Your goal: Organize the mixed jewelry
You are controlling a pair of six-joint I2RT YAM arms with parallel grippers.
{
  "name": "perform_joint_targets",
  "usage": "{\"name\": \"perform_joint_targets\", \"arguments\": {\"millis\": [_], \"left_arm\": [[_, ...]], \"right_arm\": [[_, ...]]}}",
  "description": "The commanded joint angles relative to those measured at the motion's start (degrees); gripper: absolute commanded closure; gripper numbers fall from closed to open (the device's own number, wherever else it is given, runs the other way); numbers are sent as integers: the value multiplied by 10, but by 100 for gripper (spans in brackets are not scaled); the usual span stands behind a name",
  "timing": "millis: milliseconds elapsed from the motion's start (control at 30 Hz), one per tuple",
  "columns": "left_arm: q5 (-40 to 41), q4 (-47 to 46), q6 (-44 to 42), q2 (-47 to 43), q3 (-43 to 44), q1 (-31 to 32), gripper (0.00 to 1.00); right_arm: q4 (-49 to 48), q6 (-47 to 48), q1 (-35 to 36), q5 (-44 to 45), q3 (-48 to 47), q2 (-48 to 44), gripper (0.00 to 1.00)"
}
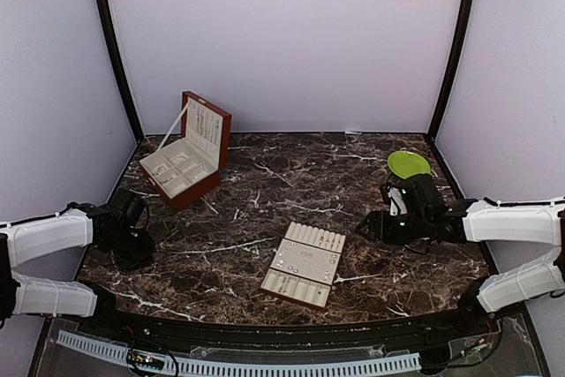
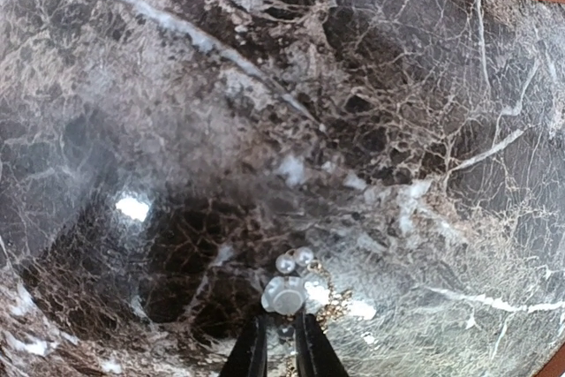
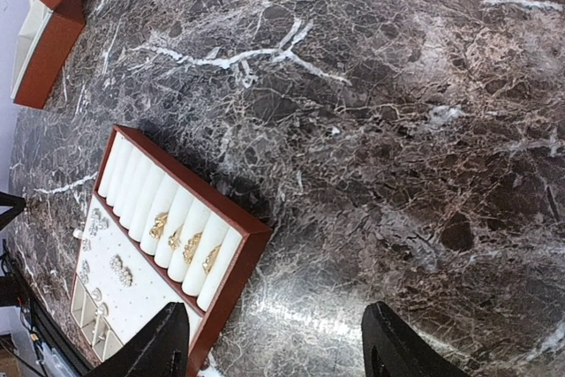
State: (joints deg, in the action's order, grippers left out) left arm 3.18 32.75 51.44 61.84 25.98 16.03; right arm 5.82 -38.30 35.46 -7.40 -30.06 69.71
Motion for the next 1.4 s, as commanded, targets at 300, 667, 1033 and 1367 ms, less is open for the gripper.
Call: {"name": "perform_joint_targets", "arguments": {"millis": [300, 667, 1033, 1367], "left_arm": [[11, 19, -9, 5, -2, 3, 98], [1, 54, -16, -60, 47, 3, 100], [-45, 58, -36, -91, 107, 3, 100], [-61, 58, -69, -80, 151, 3, 100]], "right_arm": [[-15, -12, -2, 18, 7, -22, 32], [-5, -13, -2, 30, 3, -36, 32], [8, -15, -2, 41, -7, -48, 32], [15, -19, -3, 48, -15, -54, 32]]}}
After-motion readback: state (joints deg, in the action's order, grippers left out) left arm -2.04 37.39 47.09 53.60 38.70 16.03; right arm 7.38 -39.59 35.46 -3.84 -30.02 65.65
